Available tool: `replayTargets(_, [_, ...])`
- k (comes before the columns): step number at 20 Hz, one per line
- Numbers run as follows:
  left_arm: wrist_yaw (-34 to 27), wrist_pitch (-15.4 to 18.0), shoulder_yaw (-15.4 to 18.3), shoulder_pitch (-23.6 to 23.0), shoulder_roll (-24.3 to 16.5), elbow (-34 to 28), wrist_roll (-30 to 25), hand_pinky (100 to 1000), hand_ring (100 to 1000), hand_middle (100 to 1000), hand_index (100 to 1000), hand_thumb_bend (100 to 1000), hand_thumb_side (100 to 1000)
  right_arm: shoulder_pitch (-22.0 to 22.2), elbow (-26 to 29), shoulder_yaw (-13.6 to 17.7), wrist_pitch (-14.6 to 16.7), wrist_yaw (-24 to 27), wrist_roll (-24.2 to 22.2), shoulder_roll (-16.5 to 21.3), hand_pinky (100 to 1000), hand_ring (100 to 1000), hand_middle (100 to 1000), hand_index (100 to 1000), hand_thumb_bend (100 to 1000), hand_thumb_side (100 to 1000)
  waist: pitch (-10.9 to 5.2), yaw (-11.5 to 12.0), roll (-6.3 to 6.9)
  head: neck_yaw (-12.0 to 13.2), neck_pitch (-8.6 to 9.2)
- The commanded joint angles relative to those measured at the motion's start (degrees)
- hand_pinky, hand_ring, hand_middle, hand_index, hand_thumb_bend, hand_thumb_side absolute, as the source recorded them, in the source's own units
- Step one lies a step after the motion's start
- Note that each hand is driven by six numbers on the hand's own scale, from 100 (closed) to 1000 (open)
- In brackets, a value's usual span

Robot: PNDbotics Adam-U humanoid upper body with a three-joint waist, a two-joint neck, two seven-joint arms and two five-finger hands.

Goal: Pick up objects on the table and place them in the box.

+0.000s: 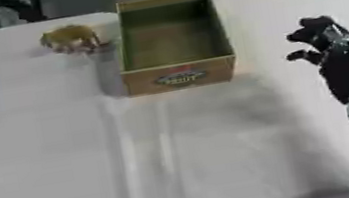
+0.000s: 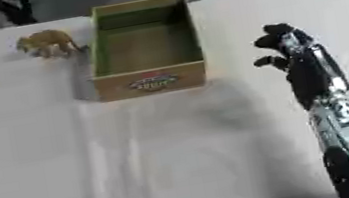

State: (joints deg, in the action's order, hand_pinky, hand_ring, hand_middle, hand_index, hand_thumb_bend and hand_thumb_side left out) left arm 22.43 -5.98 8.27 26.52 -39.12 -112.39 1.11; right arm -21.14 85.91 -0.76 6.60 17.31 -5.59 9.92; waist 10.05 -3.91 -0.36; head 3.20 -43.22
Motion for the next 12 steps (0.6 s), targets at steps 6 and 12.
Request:
replayTargets(6, [25.6,-3.86,1.91,15.28,-7.97,-1.58,-11.21,626,593,602,705,754,100,-0.27,0.73,-0.22,-0.12,-0.15,-0.32,1.28,572,771,606,750,100,613,-1.54,-0.5,0.71,0.13,0.16])
replayTargets(12, [35.69,-3.5,-0.54,24.42,-7.08,7.85,-16.86,621,592,606,710,759,100,0.05,0.52,-0.44,-0.19,-0.27,-0.52,1.4,571,771,607,750,100,614,-2.03,-0.95,1.09,0.38,0.04])
